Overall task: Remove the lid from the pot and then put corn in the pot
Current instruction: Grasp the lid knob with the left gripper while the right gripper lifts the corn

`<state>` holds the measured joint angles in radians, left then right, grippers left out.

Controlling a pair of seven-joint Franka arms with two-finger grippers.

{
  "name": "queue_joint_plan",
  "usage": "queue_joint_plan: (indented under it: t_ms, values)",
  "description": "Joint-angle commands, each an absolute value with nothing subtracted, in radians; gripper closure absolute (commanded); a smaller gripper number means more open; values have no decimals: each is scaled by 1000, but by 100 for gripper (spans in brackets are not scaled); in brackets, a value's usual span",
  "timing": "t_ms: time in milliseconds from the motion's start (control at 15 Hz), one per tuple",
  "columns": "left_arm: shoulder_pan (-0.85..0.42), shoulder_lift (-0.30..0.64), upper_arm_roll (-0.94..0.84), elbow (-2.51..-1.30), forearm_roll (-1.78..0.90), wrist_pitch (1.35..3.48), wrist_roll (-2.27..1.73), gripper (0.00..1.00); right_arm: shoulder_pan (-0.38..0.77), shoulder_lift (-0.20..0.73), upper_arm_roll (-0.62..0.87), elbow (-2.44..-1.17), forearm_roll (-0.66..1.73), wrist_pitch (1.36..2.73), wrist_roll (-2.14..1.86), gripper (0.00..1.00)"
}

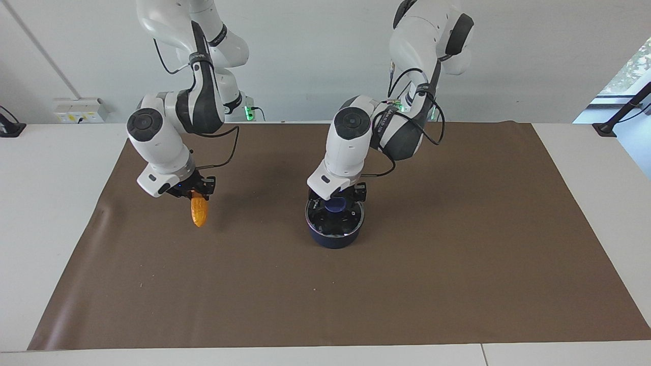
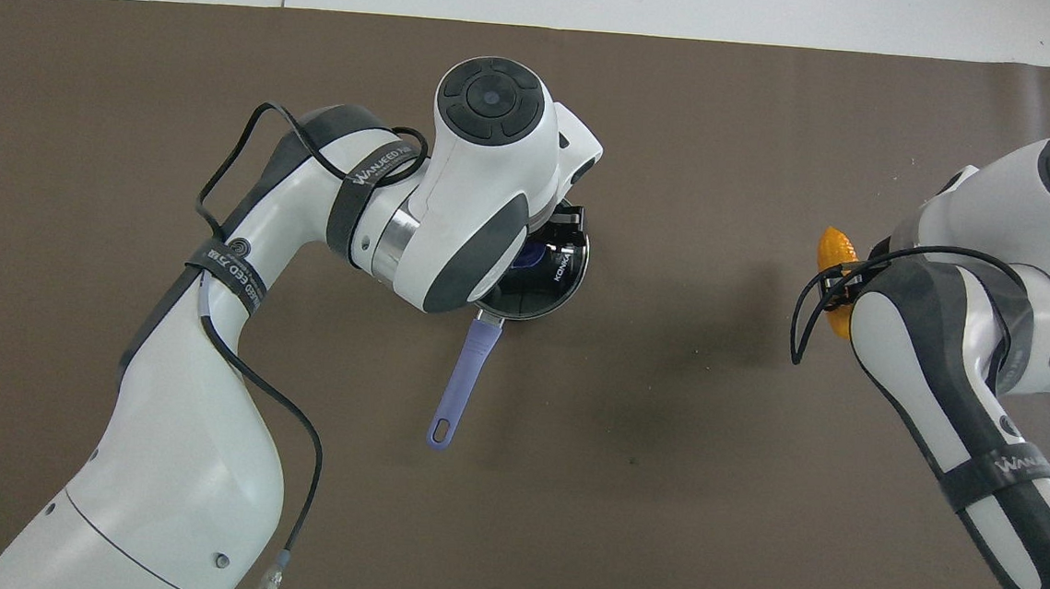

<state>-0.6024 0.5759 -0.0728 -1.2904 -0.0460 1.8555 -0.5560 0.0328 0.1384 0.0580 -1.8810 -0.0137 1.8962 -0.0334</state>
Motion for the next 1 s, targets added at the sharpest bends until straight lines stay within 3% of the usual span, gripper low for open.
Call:
queue_joint_plan:
  t_ms: [0, 267, 667, 933]
  values:
    - [-621, 574, -54, -1299, -26, 1878, -581, 11, 21, 150, 95, -1841, 2, 1862, 3, 100]
    - [-621, 574, -54, -1308, -28, 1881, -584, 33, 23, 152, 107, -1833, 35, 1862, 17, 100]
    - [-620, 572, -54, -1305, -34, 1878, -586, 100, 51, 153, 107, -1835, 37, 1874, 51, 100]
    - [-618, 551, -51, -1292, -40, 1836, -627, 100, 51, 153, 107, -1835, 37, 1878, 52, 100]
